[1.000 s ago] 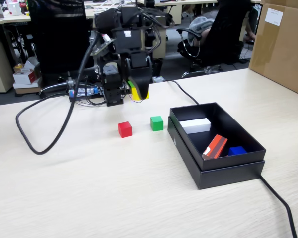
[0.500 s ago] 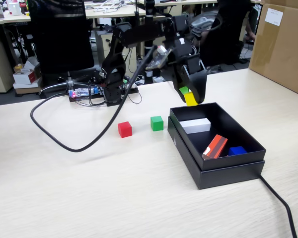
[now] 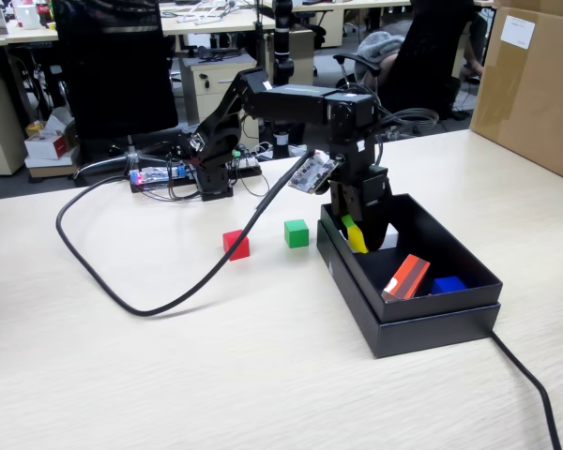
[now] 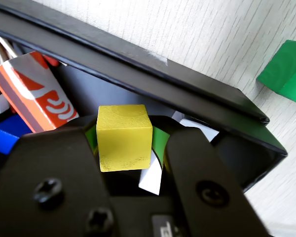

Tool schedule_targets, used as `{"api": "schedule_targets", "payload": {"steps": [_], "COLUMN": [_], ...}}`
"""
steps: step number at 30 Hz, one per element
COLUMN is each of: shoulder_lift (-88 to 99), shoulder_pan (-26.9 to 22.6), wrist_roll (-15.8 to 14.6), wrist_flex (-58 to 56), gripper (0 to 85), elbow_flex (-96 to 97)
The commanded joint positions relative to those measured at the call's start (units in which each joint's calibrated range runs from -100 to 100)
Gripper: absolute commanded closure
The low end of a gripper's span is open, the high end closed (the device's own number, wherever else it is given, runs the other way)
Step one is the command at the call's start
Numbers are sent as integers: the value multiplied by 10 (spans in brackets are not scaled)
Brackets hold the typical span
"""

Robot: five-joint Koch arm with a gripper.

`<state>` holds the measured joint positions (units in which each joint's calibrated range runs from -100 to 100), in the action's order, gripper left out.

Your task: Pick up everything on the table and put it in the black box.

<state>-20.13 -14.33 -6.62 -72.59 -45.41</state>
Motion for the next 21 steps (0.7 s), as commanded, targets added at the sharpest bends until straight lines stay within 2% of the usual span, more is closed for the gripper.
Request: {"api": "schedule_targets", "payload": {"steps": [1,2,6,8,12,21], "shoulder_lift": [19,22,35,46,92,399], "shoulder_pan": [2,2,3,3,3,6], "wrist_roll": [-3,-3,-2,-1,-1,0], "wrist_flex": [26,26,26,26,26,17], "gripper": [636,609,604,575,575,560], "elbow_flex": [-5,0,0,-1,-2,51]}}
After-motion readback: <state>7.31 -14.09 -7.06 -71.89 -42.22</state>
